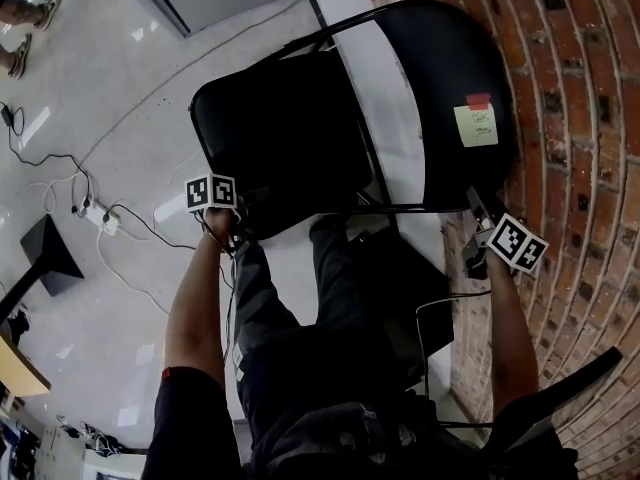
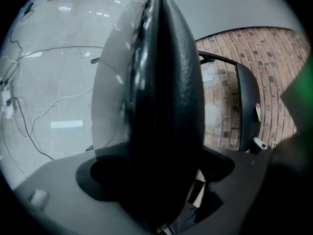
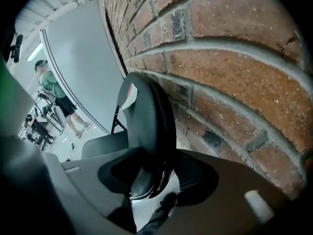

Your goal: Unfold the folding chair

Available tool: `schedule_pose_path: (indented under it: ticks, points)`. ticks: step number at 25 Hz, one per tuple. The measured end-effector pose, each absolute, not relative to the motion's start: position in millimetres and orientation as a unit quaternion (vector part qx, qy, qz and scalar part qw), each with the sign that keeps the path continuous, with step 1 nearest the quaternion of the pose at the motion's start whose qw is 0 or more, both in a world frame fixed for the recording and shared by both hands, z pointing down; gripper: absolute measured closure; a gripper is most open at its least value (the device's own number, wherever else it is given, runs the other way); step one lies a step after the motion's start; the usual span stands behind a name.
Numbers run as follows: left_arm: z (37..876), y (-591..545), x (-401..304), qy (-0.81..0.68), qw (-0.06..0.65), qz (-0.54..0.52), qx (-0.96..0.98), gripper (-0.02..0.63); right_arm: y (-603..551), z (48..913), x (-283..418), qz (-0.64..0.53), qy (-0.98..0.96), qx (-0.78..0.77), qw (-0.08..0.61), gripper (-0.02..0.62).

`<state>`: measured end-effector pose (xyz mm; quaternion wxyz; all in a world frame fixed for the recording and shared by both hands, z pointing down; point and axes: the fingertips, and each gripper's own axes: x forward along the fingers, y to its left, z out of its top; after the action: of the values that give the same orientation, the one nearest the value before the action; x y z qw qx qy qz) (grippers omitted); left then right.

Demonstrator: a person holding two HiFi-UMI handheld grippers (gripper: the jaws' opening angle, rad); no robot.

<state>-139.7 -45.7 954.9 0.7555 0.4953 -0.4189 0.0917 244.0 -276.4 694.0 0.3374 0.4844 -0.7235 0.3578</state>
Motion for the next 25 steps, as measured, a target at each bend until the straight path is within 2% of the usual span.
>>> schedule_pose_path:
  ticks: [25]
  points:
    - [977, -37, -165, -0.437, 0.748, 0.078, 0.494, 0.078, -251, 683, 197, 0.408, -0.755, 0.392, 0.331, 0.423]
